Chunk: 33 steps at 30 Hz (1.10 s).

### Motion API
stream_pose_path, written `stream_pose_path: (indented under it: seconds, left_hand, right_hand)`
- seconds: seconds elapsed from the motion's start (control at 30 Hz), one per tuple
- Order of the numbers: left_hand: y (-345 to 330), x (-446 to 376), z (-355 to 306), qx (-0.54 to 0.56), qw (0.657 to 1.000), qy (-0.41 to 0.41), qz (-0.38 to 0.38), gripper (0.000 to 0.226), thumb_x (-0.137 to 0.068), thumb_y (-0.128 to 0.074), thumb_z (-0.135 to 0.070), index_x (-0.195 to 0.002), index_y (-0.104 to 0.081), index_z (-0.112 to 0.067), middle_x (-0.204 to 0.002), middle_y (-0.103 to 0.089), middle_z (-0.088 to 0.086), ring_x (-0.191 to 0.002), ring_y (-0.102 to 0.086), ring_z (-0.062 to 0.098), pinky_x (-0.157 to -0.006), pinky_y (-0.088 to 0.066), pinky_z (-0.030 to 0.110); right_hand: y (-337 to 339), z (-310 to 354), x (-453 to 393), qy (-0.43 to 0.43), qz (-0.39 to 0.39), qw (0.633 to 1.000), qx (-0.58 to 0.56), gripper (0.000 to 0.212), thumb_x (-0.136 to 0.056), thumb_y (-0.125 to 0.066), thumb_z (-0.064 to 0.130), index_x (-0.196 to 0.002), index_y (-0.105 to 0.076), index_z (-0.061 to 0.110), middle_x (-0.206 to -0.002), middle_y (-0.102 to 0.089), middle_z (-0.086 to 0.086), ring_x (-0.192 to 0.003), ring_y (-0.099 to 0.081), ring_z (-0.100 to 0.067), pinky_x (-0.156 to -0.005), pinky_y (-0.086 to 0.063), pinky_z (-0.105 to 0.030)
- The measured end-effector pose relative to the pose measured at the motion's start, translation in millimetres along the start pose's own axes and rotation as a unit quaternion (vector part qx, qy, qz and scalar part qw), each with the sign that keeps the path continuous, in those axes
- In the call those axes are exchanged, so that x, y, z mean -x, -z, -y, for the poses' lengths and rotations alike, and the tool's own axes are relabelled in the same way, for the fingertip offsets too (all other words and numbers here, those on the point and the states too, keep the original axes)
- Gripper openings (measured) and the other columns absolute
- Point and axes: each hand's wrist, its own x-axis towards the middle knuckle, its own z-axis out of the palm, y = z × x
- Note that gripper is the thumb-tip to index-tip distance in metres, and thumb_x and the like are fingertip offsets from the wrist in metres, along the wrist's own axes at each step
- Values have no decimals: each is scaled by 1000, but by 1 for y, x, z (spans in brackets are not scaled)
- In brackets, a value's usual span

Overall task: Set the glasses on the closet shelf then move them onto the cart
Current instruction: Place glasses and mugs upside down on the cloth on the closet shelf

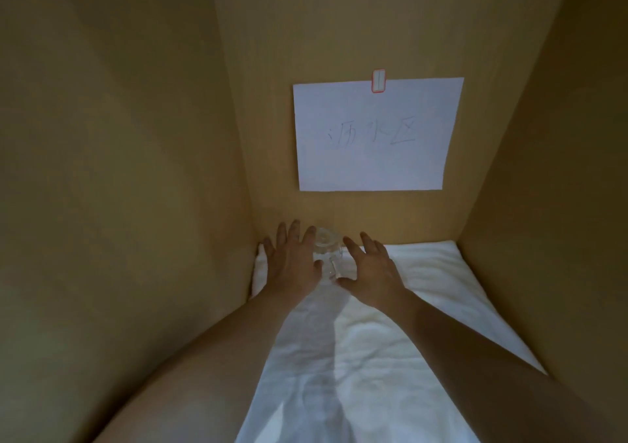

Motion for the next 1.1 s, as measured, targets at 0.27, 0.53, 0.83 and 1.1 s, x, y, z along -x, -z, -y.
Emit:
stream_pose_path:
  seconds: [0.27,0.53,0.83,1.1]
  left_hand:
    - [28,47,-26,60,998,15,8,78,-96,-59,-48,-160,-18,-29,-168,-13,4,-154,-8,30,-122,-18,53]
    - [48,123,-69,85,994,40,-53,78,-87,-69,-48,-153,-34,-27,-159,-33,3,-146,-29,29,-114,-34,52]
    - [56,223,-99,47,995,85,-31,79,-93,-59,-56,-158,-25,-28,-167,-18,7,-153,-15,32,-120,-24,52]
    - [65,295,-101,44,992,115,-33,79,-94,-60,-55,-159,-24,-28,-167,-15,5,-152,-15,32,-119,-25,53]
  right_hand:
    - [28,-5,60,16,-22,999,21,88,-92,-62,55,-161,-12,32,-169,-4,-8,-153,-10,-35,-117,-31,-48]
    - [51,-27,140,38,-23,999,10,88,-93,-61,54,-161,-11,30,-169,-4,-8,-153,-10,-35,-119,-26,-46]
    - [52,-38,224,82,-16,997,-6,86,-93,-62,53,-161,-14,30,-167,-12,-9,-151,-14,-35,-116,-30,-46]
    - [45,-22,276,120,8,993,-13,86,-93,-61,54,-161,-14,30,-167,-14,-7,-151,-16,-33,-115,-32,-44]
